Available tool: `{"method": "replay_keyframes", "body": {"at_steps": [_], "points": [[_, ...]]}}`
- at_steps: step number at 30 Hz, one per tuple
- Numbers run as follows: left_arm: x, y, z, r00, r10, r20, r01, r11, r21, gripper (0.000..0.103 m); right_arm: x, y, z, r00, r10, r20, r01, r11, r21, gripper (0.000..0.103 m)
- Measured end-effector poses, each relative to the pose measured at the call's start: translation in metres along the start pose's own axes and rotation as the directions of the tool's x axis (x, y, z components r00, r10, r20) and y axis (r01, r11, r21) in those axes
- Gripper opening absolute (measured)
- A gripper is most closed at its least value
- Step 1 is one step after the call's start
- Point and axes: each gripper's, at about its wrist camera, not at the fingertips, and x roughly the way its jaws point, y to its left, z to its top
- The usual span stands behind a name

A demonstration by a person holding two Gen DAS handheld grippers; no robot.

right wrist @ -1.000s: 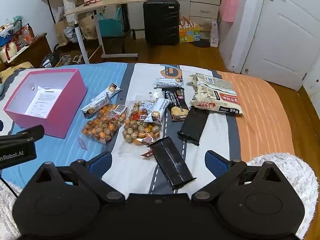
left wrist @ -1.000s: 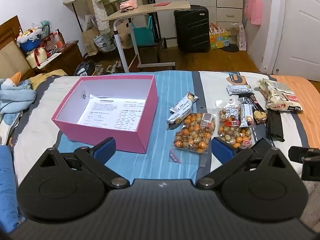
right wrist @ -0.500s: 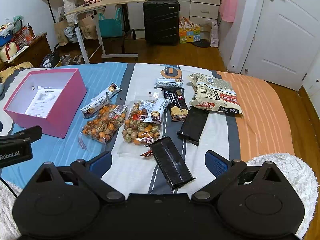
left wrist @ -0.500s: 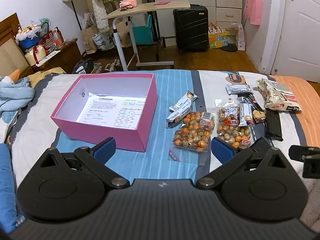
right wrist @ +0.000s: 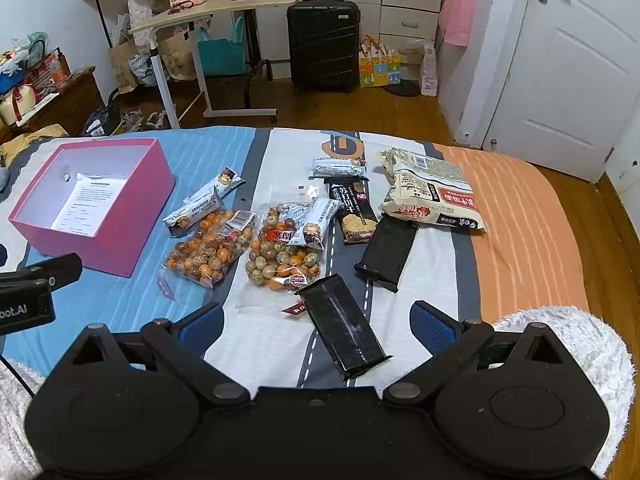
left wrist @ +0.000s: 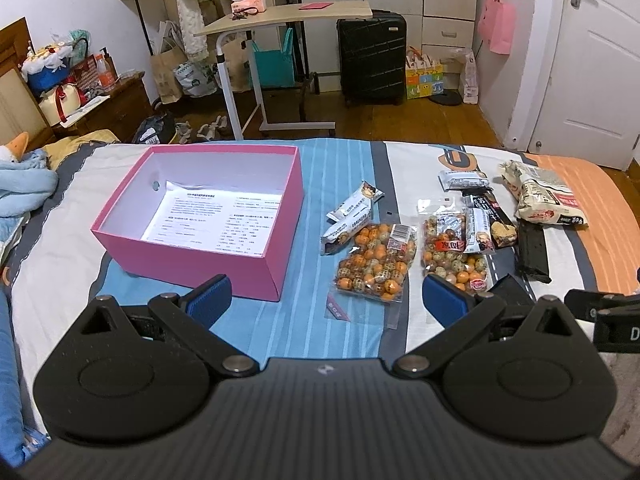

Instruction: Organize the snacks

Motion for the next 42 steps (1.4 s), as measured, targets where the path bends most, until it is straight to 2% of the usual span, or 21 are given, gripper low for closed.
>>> {"method": "replay_keyframes", "body": {"at_steps": [15,42], "points": [[-0.005,0.001,0.002,1.000,-0.008,0.008,0.008,1.000,-0.001,0.103,-0.012,0.006,-0.005,0.997,-0.049,0.060,0.051,0.998,-0.029,0.101],[0.000,0.000,-0.003,1.000,-0.005,0.002,0.005,1.000,0.014,0.103,-0.010,0.006,-0.007,0.998,-0.044,0.048,0.046,0.998,-0.035,0.101]]}}
